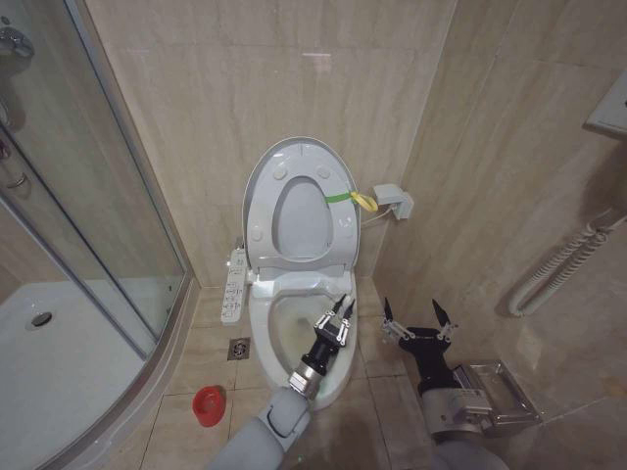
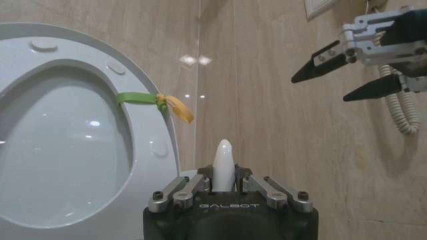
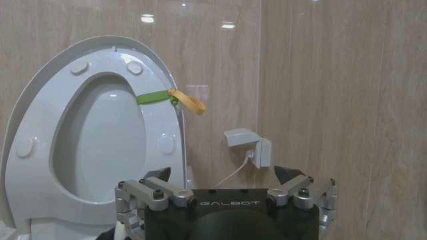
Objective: Open the toilet lid, clean the toilet bowl with a toilet brush, close the toilet lid, and flush.
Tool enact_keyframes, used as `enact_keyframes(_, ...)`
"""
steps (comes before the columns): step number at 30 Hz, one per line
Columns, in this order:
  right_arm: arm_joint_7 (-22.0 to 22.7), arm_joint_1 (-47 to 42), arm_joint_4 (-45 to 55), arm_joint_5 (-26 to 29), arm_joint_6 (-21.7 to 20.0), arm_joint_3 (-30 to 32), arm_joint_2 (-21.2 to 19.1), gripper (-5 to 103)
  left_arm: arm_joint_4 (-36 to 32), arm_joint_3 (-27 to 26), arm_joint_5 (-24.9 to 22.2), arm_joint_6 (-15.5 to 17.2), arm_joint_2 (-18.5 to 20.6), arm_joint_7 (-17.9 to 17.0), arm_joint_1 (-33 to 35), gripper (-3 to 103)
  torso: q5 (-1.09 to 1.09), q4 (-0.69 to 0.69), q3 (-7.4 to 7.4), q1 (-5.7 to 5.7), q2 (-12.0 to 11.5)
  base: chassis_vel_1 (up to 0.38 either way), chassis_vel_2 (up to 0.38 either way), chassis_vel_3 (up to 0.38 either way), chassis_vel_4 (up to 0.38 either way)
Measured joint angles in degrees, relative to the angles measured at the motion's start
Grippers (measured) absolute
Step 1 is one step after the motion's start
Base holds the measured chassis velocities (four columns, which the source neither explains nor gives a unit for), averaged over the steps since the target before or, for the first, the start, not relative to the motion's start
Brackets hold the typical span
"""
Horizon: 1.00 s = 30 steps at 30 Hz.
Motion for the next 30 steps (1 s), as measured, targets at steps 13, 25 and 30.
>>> enact_keyframes(13, 0.0, 0.0, 0.0, 0.0, 0.0, 0.0, 0.0, 100, 8.0, -3.1, 0.1, -1.4, 1.0, 1.3, -1.4, 22, -0.01, 0.01, 0.01, 0.00, 0.0, 0.000, 0.000, 0.000, 0.000)
enact_keyframes(25, 0.0, 0.0, 0.0, 0.0, 0.0, 0.0, 0.0, 100, 1.3, -1.3, -1.3, -0.6, 1.3, 1.1, -2.2, 22, 0.00, -0.01, 0.00, 0.00, 0.0, 0.000, 0.000, 0.000, 0.000)
enact_keyframes(30, 0.0, 0.0, 0.0, 0.0, 0.0, 0.0, 0.0, 100, 5.9, -0.9, -0.7, -2.2, -0.4, 2.2, -1.5, 22, 0.00, 0.00, 0.00, 0.00, 0.0, 0.000, 0.000, 0.000, 0.000)
